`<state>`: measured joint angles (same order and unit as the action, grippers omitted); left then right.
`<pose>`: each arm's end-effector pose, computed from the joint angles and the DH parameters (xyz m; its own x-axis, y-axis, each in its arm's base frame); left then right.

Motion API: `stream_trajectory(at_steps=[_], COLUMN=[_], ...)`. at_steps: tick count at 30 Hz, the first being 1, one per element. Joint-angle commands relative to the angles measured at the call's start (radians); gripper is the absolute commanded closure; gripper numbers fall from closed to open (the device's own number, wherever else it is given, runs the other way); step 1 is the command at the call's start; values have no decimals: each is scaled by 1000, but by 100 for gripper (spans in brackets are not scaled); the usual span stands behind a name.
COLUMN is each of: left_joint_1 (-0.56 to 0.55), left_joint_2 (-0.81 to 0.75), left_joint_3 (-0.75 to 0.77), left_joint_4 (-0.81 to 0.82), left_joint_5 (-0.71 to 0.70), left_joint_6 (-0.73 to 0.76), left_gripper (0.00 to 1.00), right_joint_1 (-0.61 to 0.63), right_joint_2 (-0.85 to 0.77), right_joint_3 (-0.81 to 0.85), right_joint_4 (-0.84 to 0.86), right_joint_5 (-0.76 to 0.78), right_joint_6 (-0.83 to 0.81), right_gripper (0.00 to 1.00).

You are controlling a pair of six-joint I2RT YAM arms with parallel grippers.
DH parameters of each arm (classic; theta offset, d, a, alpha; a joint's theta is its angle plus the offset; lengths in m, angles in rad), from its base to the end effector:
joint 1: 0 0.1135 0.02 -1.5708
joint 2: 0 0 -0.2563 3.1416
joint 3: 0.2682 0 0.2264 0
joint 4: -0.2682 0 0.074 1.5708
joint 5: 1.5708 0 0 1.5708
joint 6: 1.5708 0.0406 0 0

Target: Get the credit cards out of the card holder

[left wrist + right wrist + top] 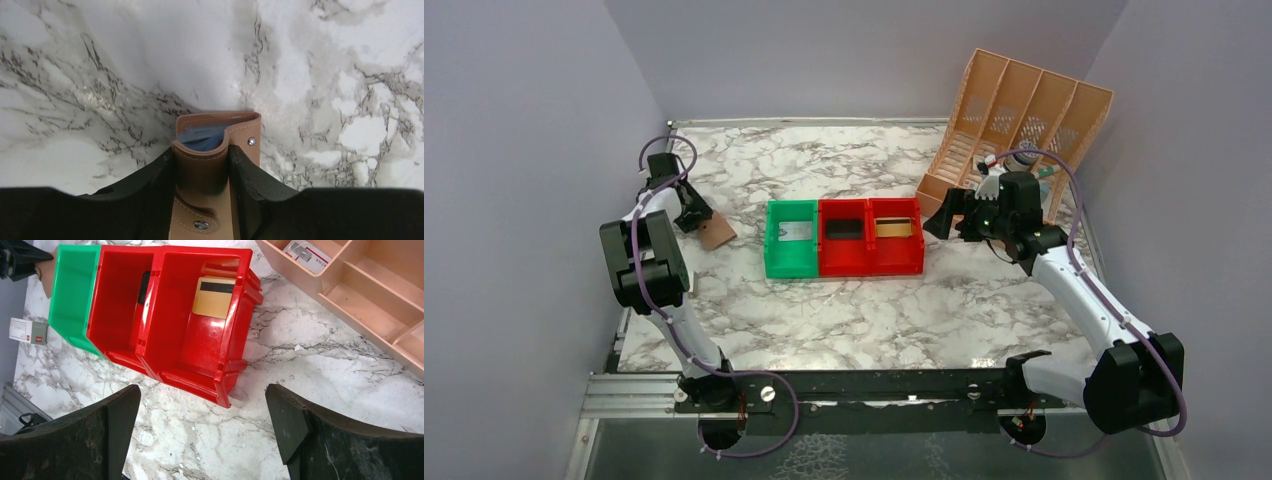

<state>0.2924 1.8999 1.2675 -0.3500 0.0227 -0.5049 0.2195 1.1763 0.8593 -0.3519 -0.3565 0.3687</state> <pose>0.3622 0.1081 0.1801 -0.5636 -0.6747 -0.4766 -0.6269 0.7251 -0.2850 0.2268 0.0651 0.2696 -0.7344 0.1822 -0.6538 -0.2215 0.8462 0.4846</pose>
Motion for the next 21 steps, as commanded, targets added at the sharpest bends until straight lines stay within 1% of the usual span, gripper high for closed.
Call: stream_trajectory(at_steps=[1, 7, 11, 17, 21], left_joint_1=[-3, -3, -5, -8, -60], left_joint_2=[-87, -210, -336, -545, -687], left_joint_3=[-69, -144, -185, -290, -370], left_joint_4=[-45, -43, -41, -55, -56], left_joint_5=[32, 88, 164, 269, 359], left_joint_6=[12, 17, 24, 38, -7], left_gripper=[66, 66, 66, 65, 65], right_joint_1=[-3, -3, -3, -3, -3], right_joint_2=[-10, -5, -1, 2, -3], right_joint_3=[5, 1, -2, -20, -43], right_joint_4=[-12, -4, 2, 18, 40], right_joint_5=[-19, -34, -59, -99, -142], right_joint_6=[-12, -7, -4, 19, 48], right_gripper=[1, 1, 1, 1, 1])
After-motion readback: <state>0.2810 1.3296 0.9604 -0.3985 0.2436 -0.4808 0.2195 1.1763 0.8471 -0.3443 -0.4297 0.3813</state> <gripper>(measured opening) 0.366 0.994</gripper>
